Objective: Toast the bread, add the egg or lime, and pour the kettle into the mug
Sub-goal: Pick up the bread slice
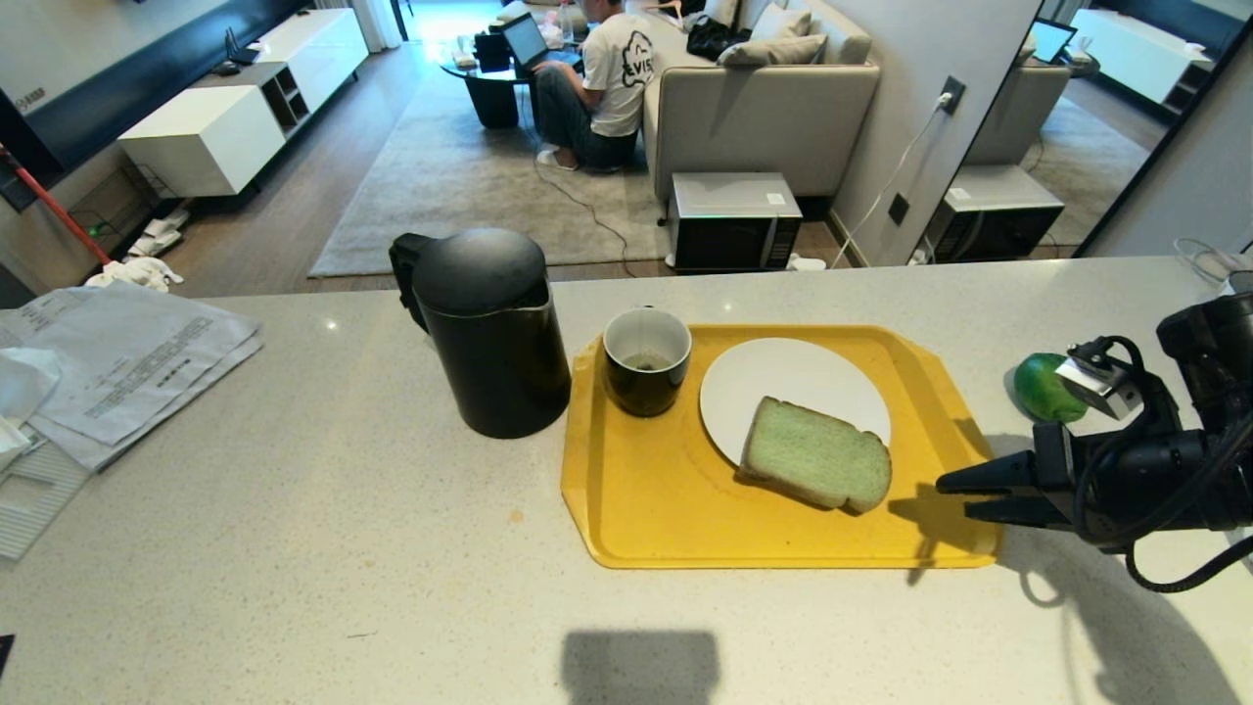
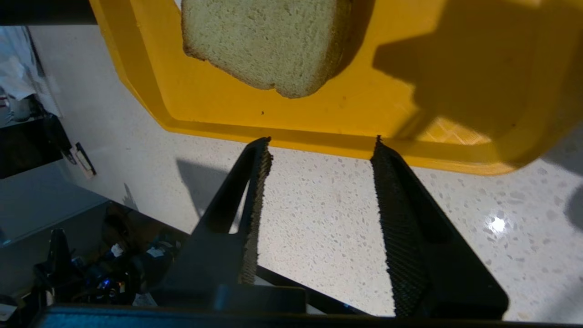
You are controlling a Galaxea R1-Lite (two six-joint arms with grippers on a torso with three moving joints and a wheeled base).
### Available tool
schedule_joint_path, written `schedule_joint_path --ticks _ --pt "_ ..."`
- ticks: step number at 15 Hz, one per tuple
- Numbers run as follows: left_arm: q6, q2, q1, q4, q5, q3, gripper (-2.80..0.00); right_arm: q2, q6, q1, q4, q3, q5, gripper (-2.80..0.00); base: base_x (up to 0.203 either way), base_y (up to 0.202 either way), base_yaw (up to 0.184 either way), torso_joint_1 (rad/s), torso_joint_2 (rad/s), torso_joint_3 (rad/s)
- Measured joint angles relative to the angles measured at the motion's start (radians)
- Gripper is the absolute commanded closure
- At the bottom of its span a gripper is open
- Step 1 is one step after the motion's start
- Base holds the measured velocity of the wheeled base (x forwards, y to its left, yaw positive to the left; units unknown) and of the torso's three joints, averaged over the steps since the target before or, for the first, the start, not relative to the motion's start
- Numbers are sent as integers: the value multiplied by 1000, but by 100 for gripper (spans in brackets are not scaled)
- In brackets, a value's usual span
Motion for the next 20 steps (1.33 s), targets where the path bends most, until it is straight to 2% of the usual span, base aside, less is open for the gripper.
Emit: schedule_joint_path --ticks 4,11,20 --pt "0 0 0 0 0 0 0 55 7 -1 -34 -14 47 -280 0 0 0 0 0 0" --pt "0 0 0 0 0 0 0 155 11 -5 -34 -75 63 -280 0 0 0 0 0 0" --pt "0 0 0 0 0 0 0 213 74 -4 -26 -143 67 -280 0 0 0 0 0 0"
